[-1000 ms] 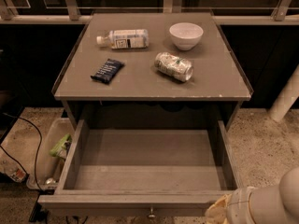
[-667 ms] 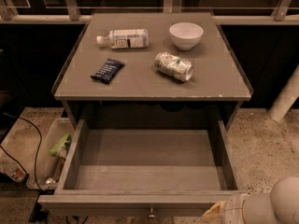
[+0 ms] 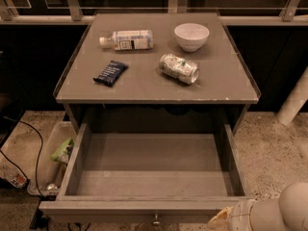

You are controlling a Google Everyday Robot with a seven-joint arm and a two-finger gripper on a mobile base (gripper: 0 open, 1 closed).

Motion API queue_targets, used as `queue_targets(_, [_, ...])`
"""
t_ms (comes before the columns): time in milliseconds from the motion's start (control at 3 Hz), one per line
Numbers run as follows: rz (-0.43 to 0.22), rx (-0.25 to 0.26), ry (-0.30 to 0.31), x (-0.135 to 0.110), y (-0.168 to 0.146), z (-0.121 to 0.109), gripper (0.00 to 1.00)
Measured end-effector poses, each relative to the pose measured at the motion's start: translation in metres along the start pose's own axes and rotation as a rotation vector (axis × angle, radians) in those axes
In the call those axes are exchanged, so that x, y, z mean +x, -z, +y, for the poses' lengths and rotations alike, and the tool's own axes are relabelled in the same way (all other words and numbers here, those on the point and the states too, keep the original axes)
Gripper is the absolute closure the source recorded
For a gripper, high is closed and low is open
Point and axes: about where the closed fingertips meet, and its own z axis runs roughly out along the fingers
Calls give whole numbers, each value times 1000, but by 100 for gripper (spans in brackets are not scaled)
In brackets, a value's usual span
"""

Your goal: Close top drawer

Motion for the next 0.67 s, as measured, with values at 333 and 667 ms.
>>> queue_targets(333, [0,0,0,0,0,0,36])
queue_targets(667, [0,-1,0,0,-1,0,13])
